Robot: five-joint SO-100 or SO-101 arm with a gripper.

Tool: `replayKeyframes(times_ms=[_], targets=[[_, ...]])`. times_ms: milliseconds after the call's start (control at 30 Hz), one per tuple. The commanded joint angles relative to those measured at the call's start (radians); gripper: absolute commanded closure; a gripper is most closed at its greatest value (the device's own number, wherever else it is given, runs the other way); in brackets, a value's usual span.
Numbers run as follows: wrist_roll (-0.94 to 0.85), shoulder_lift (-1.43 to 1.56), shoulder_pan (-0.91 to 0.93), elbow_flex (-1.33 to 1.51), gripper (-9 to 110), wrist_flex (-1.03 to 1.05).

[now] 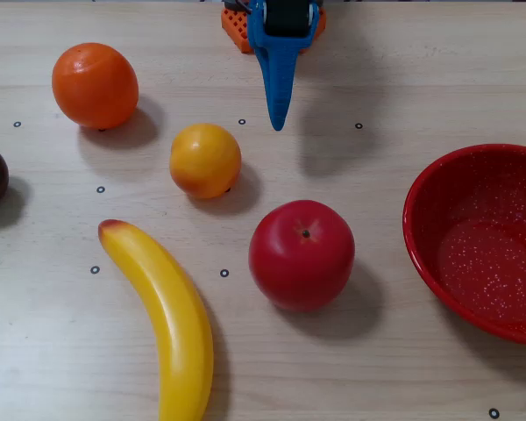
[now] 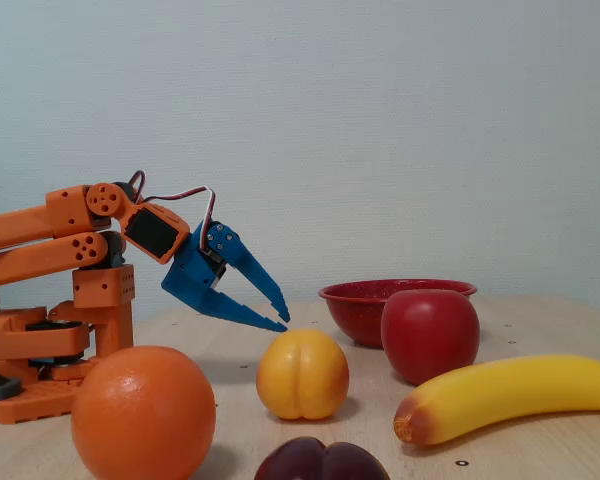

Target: Put plum in the red bowl.

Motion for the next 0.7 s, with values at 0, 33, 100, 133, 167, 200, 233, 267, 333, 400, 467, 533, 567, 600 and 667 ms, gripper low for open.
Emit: replayKeyframes(times_ms=[0, 33, 100, 133, 167, 200, 233, 267, 333, 400, 467, 533, 567, 600, 667], targets=[[-0.023, 0.021, -0.017, 0.041, 101, 0.002], [-0.025, 0.021, -0.015, 0.041, 102, 0.002], [-0.023, 0.020, -0.008, 0.041, 102, -0.003], [-0.021, 0.017, -0.003, 0.041, 102, -0.003], [-0.021, 0.012, 0.000, 0.040, 102, -0.003], [-0.023, 0.005, 0.002, 0.035, 102, 0.000], [-0.025, -0.006, 0.003, 0.029, 102, -0.002], [-0.025, -0.017, 0.006, 0.018, 102, -0.003], [-0.018, -0.048, 0.008, -0.015, 102, -0.003], [-0.017, -0.087, 0.011, -0.054, 102, -0.003], [-0.023, -0.127, 0.021, -0.100, 102, -0.003], [-0.038, -0.176, 0.035, -0.158, 102, 0.000], [-0.044, -0.207, 0.043, -0.192, 102, 0.000], [-0.049, -0.241, 0.049, -0.230, 102, 0.003], [-0.043, -0.301, 0.061, -0.313, 102, 0.043]])
